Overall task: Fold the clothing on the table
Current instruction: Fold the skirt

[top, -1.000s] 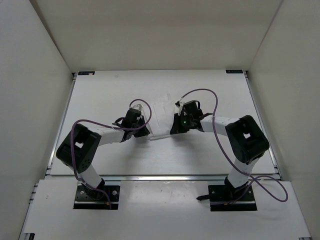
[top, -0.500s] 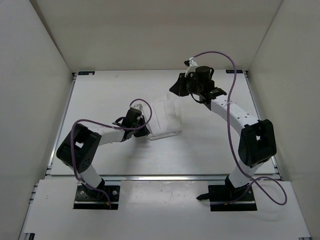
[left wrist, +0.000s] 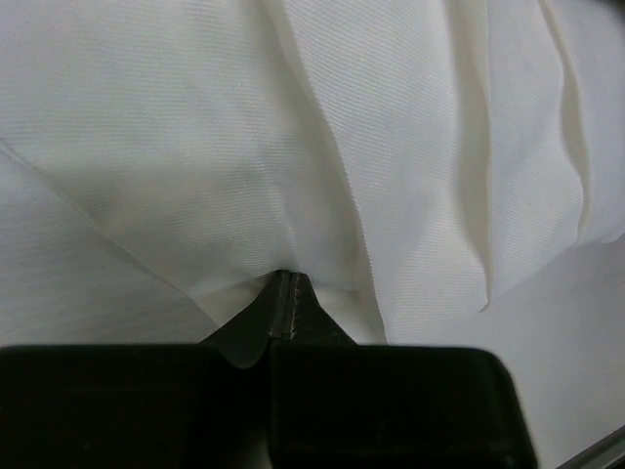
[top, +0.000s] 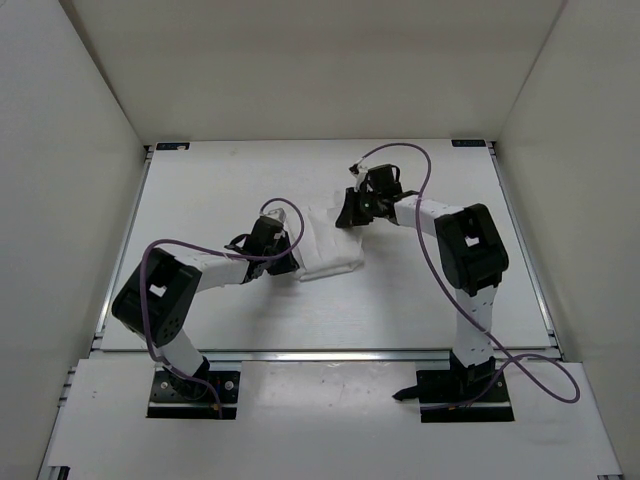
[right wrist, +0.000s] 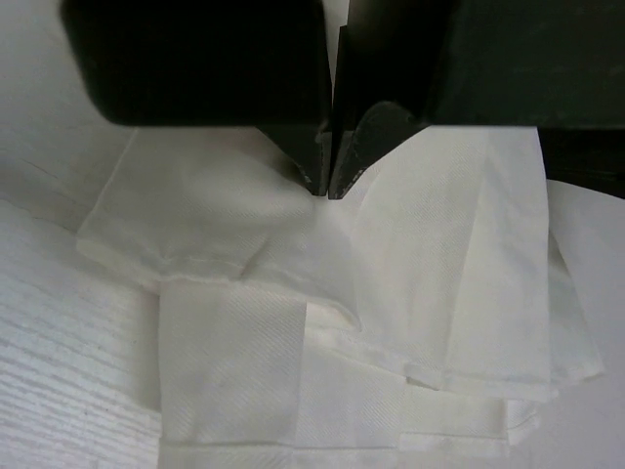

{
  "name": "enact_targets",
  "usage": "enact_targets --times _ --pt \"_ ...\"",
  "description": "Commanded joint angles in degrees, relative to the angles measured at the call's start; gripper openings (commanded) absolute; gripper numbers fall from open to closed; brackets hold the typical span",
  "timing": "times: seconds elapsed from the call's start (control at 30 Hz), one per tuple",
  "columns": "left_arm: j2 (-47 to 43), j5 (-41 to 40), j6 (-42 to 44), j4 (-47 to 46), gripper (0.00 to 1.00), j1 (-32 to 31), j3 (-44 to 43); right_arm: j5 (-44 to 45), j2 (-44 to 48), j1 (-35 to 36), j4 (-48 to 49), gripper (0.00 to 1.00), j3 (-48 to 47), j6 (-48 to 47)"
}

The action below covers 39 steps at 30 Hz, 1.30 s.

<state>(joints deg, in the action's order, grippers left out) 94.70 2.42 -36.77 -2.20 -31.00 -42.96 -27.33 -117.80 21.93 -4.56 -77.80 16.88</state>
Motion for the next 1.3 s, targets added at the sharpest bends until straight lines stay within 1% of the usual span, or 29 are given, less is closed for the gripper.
enact_targets --times 0.0,0.03,0.1,0.13,0.17,0.23,0.3,0.4,0.47,0.57,0.67,0.83,0.9,0.97,1.0,1.07,1.1,1.13,1.17,1.2,1.23,1.27 --pt "-2.04 2.92 2.14 8.87 0.0 0.58 1.92 -3.06 0.99 -1.97 1.84 0.0 -1.39 -1.33" --pt "-2.93 5.56 2.67 9.57 0.0 2.25 1.57 -4.12 1.51 -2.85 1.75 0.01 -1.22 -0.54" --pt "-8.71 8.73 2.32 10.72 0.0 4.88 1.3 -6.93 5.8 -3.04 3.41 0.0 2.28 -0.45" --pt "-15.35 9.53 2.67 11.07 0.0 8.21 0.69 -8.34 12.26 -3.21 4.28 0.0 5.87 -0.19" --pt "-15.42 9.36 2.67 11.07 0.0 8.85 0.68 -8.35 12.33 -3.04 4.29 0.0 5.9 -0.45" --pt "-19.62 9.28 3.55 11.33 0.0 11.13 -1.15 -10.1 17.93 -2.6 6.14 0.0 8.53 -0.8" --pt "-20.07 9.36 4.25 11.25 0.0 13.07 -3.08 -10.99 21.1 -2.07 5.79 0.0 9.85 -1.24" --pt "-17.62 8.4 5.22 10.29 0.0 14.13 -5.02 -9.06 23.48 -1.1 5.08 0.0 11.26 -2.64" --pt "-14.64 6.91 4.87 8.71 0.0 13.52 -5.03 -8.09 22.79 -1.45 4.82 0.0 11.44 -2.91" --pt "-9.47 3.84 4.43 3.7 0.0 12.28 -3.98 -7.48 19.63 -1.98 6.39 0.0 12.06 -3.26" --pt "-3.75 3.65 2.06 -0.08 0.0 12.37 -5.2 -7.29 13.93 -2.68 6.76 0.0 9.78 -3.53" --pt "1.54 1.54 0.3 -1.23 0.0 12.46 -6.26 -8.53 8.04 -5.06 6.84 0.0 7.4 -3.78" --pt "3.38 2.06 0.3 -0.62 0.0 12.46 -7.22 -9.05 6.36 -5.84 6.76 0.0 6.61 -3.79" --pt "4.27 2.94 0.74 0.52 0.0 12.99 -7.92 -10.8 4.69 -6.29 4.57 0.0 4.86 -3.44" --pt "4.27 4.43 1.61 0.61 0.0 13.25 -8.45 -11.94 4.68 -6.81 4.56 0.0 4.24 -3.09" --pt "2.79 5.23 3.27 2.19 0.0 13.77 -9.33 -13.7 6.69 -7.51 1.58 0.0 3.18 -1.69" --pt "1.56 6.62 3.98 2.2 0.02 14.91 -10.38 -13.63 7.14 -8.22 0.96 0.06 2.83 -1.16" --pt "0.59 8.73 5.73 5.85 0.14 15.18 -12.13 -14.23 8.97 -8.66 -2.0 0.16 1.78 -0.98" --pt "0.14 9.79 7.14 9.46 0.29 16.58 -13.45 -14.41 10.47 -9.18 -5.78 0.21 -0.23 -2.19" --pt "-0.73 13.11 8.11 11.41 0.35 16.85 -15.73 -14.76 12.14 -9.97 -7.29 0.34 -1.03 -2.38" --pt "-1.44 14.71 10.04 15.25 0.51 18.07 -17.75 -13.29 13.46 -10.76 -10.44 0.37 -2.17 -2.38" --pt "-2.92 14.98 11.36 18.86 0.7 18.61 -18.82 -13.19 15.91 -11.47 -13.17 0.4 -2.53 -3.43"
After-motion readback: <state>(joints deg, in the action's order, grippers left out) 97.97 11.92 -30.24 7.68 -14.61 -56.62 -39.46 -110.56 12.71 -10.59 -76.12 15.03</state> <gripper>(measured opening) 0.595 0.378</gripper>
